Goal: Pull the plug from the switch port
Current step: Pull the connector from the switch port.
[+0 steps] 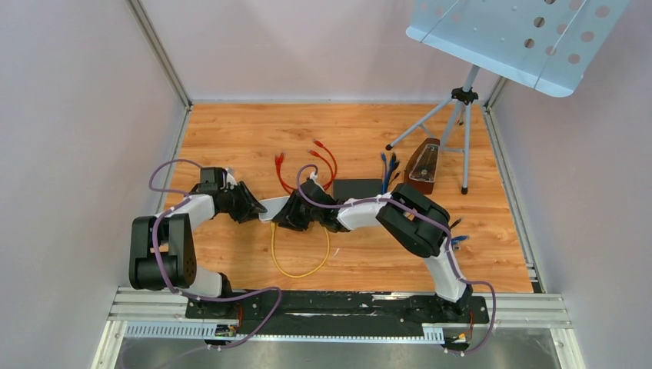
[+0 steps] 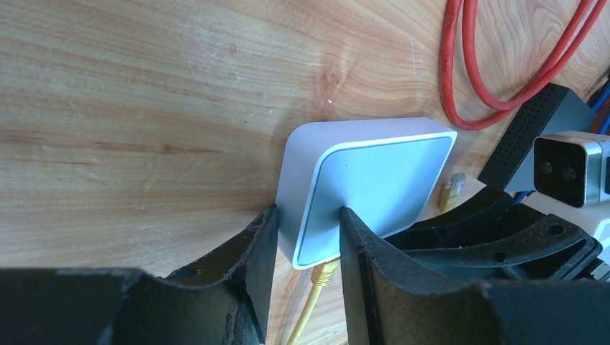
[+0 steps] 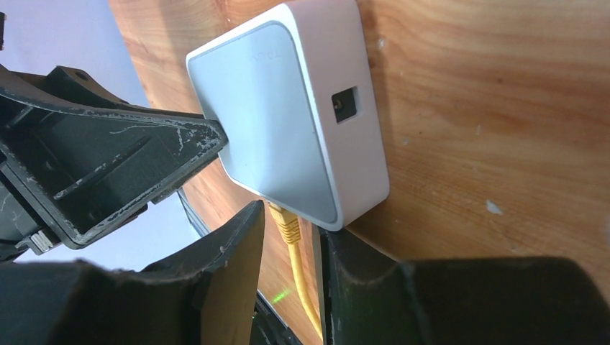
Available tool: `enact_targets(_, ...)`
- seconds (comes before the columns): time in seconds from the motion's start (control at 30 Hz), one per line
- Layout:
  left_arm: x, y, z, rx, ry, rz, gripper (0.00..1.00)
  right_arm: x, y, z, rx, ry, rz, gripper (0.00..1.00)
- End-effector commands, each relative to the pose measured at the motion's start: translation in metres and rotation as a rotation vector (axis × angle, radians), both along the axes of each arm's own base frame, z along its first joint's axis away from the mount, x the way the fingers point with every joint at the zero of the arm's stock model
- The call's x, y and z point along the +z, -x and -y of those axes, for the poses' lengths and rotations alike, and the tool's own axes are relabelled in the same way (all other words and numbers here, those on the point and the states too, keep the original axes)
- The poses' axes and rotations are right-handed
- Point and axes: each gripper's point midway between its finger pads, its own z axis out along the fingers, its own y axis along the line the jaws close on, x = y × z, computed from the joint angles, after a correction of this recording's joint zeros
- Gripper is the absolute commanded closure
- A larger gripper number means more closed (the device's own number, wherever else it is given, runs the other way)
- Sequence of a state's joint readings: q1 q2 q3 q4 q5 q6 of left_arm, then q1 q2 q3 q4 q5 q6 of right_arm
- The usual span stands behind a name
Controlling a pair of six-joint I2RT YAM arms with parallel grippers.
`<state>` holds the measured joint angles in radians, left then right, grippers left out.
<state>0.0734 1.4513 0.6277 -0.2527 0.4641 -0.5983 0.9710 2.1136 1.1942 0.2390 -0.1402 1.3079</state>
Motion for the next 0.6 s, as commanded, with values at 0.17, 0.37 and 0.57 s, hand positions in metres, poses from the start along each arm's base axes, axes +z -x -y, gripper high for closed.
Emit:
enact_targets(0.17, -0.004, 0.015, 0.003, -0.003, 0.014, -0.031, 0.58, -0.004, -0.007, -0.005, -0.052, 0.021, 0.056, 0.66)
enact_targets(0.37, -0.003, 0.019, 0.006, -0.018, 0.028, -0.039, 0.58, -0.021, -0.009, 0.006, -0.106, 0.065, 0.026, 0.65)
enact_targets(0.57, -0.005, 0.022, 0.006, -0.026, 0.028, -0.044, 0.58, -0.026, -0.007, 0.006, -0.111, 0.052, 0.017, 0.67)
